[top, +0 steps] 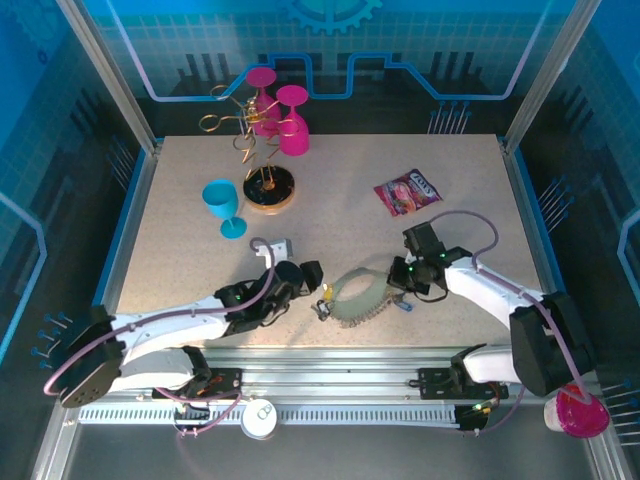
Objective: Put the keys on the keyring
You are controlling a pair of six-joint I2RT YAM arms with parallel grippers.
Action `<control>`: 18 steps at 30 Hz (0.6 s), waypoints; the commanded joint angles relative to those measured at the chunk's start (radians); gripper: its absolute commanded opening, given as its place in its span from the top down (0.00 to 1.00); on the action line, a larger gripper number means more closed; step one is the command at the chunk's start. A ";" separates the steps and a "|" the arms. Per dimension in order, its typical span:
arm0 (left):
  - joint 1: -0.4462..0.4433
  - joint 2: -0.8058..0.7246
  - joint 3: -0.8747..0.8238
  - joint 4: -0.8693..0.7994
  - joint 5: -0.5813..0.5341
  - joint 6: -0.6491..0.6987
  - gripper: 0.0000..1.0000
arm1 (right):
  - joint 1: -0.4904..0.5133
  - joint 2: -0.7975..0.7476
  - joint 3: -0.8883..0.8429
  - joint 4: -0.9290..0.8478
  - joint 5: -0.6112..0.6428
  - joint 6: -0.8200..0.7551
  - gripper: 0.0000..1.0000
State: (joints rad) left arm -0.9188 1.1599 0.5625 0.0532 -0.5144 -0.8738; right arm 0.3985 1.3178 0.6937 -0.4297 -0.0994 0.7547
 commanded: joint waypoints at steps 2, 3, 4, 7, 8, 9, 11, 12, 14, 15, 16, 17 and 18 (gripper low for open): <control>0.086 -0.104 -0.022 0.001 0.053 0.243 0.32 | 0.069 -0.015 0.126 -0.021 -0.060 -0.223 1.00; 0.115 -0.121 -0.022 0.002 0.088 0.284 0.32 | 0.080 -0.006 0.155 -0.029 -0.076 -0.260 1.00; 0.142 -0.139 -0.019 0.003 0.128 0.334 0.31 | 0.090 0.006 0.179 -0.046 -0.085 -0.295 1.00; 0.209 -0.178 0.005 -0.002 0.222 0.475 0.27 | 0.103 0.053 0.303 -0.107 -0.145 -0.405 1.00; 0.223 -0.187 0.019 -0.003 0.250 0.532 0.25 | 0.105 0.066 0.339 -0.129 -0.164 -0.436 1.00; 0.229 -0.194 0.033 -0.004 0.268 0.582 0.24 | 0.104 0.078 0.369 -0.146 -0.189 -0.466 1.00; 0.232 -0.203 0.073 -0.018 0.312 0.718 0.21 | 0.108 0.100 0.438 -0.187 -0.238 -0.526 1.00; 0.232 -0.204 0.095 -0.030 0.328 0.771 0.20 | 0.110 0.109 0.465 -0.204 -0.258 -0.554 1.00; 0.234 -0.199 0.145 -0.071 0.370 0.890 0.19 | 0.117 0.127 0.525 -0.251 -0.281 -0.611 1.00; 0.234 -0.194 0.166 -0.092 0.385 0.937 0.19 | 0.121 0.133 0.546 -0.268 -0.290 -0.637 1.00; 0.233 -0.187 0.185 -0.110 0.390 0.990 0.17 | 0.127 0.138 0.562 -0.285 -0.297 -0.662 1.00; 0.234 -0.178 0.201 -0.124 0.391 1.037 0.16 | 0.134 0.139 0.574 -0.300 -0.301 -0.691 1.00; 0.239 -0.173 0.212 -0.135 0.411 1.083 0.17 | 0.137 0.137 0.578 -0.304 -0.303 -0.710 1.00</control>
State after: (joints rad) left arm -0.6903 0.9764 0.7231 -0.0185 -0.1818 -0.0334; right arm 0.5152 1.4506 1.2255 -0.6453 -0.3359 0.1749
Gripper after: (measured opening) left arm 0.832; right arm 0.065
